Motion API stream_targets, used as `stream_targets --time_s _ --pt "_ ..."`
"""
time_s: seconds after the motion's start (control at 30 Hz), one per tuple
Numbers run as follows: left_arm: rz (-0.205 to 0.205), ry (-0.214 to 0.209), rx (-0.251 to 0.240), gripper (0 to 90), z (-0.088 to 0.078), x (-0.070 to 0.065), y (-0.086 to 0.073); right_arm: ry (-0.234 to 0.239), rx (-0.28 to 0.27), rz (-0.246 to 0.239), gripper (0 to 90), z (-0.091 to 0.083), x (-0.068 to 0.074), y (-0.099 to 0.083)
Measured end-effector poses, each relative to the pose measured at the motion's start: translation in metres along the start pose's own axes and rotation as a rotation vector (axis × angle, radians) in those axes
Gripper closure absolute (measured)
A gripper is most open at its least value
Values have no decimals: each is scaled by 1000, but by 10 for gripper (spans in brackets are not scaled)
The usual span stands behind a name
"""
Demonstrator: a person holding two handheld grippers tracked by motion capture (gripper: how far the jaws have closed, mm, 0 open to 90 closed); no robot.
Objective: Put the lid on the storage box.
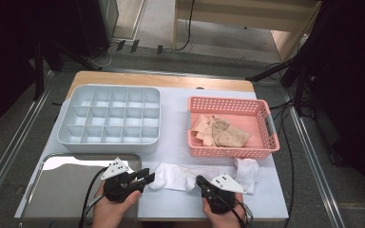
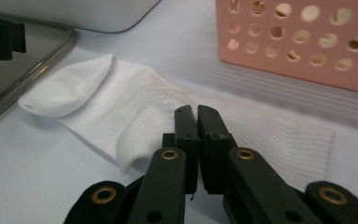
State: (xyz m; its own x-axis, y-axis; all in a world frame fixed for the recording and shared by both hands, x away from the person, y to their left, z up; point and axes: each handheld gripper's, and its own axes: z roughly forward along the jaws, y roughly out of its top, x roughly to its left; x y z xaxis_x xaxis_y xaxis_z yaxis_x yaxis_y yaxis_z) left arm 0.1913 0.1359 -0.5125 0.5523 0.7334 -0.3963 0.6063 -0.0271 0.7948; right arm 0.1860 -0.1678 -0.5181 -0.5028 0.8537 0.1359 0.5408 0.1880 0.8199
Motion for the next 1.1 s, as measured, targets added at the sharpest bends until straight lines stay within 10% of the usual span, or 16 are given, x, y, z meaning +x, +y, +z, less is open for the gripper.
stream_targets --time_s 0.27,0.43,0.63,0.83,1.0,1.1 --pt "1 -2 0 669 0 -2 0 22 59 27 743 -15 -28 -12" --pt "2 -1 -1 668 0 -1 -1 75 -87 132 596 -40 -49 -4" --pt "5 -6 6 668 3 -3 -2 -159 -156 197 566 -60 -86 -3" --pt "6 -9 10 664 7 -7 -4 -335 -16 125 403 -29 -95 -12" --pt "1 -13 10 664 6 -6 -4 -482 48 -34 755 -21 -87 -13" --pt "1 -11 5 666 5 -6 -4 -472 28 2 806 -29 -93 -11"
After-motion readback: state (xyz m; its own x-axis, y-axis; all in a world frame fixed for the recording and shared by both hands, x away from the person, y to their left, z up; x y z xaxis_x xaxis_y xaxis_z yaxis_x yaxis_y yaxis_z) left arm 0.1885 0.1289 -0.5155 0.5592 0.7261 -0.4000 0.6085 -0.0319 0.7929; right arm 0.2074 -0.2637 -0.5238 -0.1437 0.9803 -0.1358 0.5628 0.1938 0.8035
